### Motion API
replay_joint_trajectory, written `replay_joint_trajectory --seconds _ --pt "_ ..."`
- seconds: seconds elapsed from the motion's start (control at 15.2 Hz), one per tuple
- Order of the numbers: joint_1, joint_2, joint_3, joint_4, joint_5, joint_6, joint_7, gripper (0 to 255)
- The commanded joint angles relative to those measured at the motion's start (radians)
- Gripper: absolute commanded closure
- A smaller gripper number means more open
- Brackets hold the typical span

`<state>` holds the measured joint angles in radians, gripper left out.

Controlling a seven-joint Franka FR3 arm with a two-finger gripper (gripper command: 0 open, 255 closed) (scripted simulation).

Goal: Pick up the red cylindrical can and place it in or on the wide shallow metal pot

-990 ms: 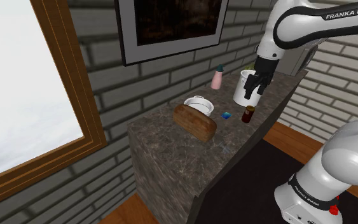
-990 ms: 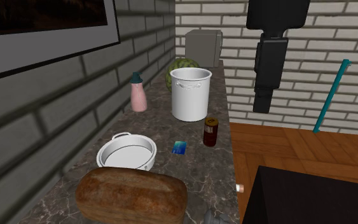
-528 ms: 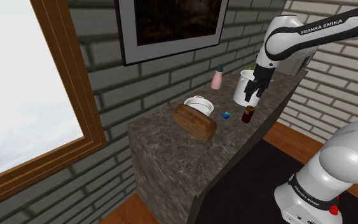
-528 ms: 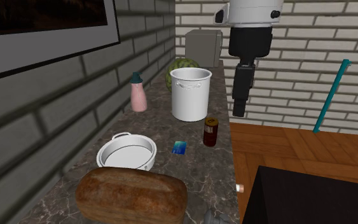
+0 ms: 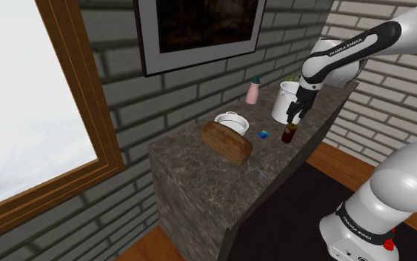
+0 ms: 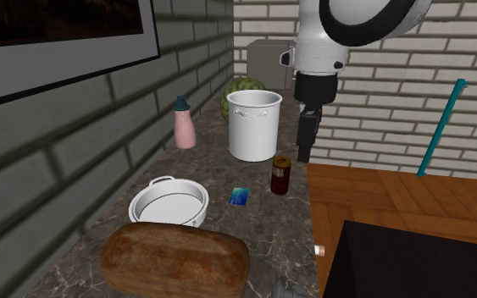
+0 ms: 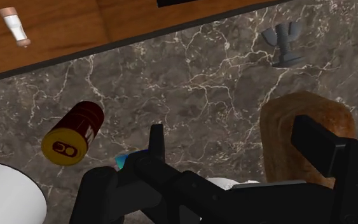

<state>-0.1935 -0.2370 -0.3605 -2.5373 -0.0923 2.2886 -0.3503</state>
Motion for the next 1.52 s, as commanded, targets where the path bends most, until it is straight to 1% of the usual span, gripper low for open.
replay_joint_trajectory --seconds 0.0,0.2,0.46,0.73,0.99,1.06,1.45 --pt "-0.005 0.07 -0.031 0.031 0.02 0.043 -0.051 0" --pt "-0.013 0.184 -0.07 0.083 0.076 0.105 -0.137 0" --pt "-0.041 0.343 -0.095 0.171 0.183 0.167 -0.268 0" --pt "-0.102 0.501 -0.082 0.28 0.298 0.202 -0.393 0" --pt "-0.183 0.651 -0.047 0.409 0.388 0.216 -0.491 0" --pt "-0.196 0.671 -0.041 0.428 0.397 0.217 -0.502 0" --pt "-0.22 0.74 -0.008 0.437 0.44 0.272 -0.531 0"
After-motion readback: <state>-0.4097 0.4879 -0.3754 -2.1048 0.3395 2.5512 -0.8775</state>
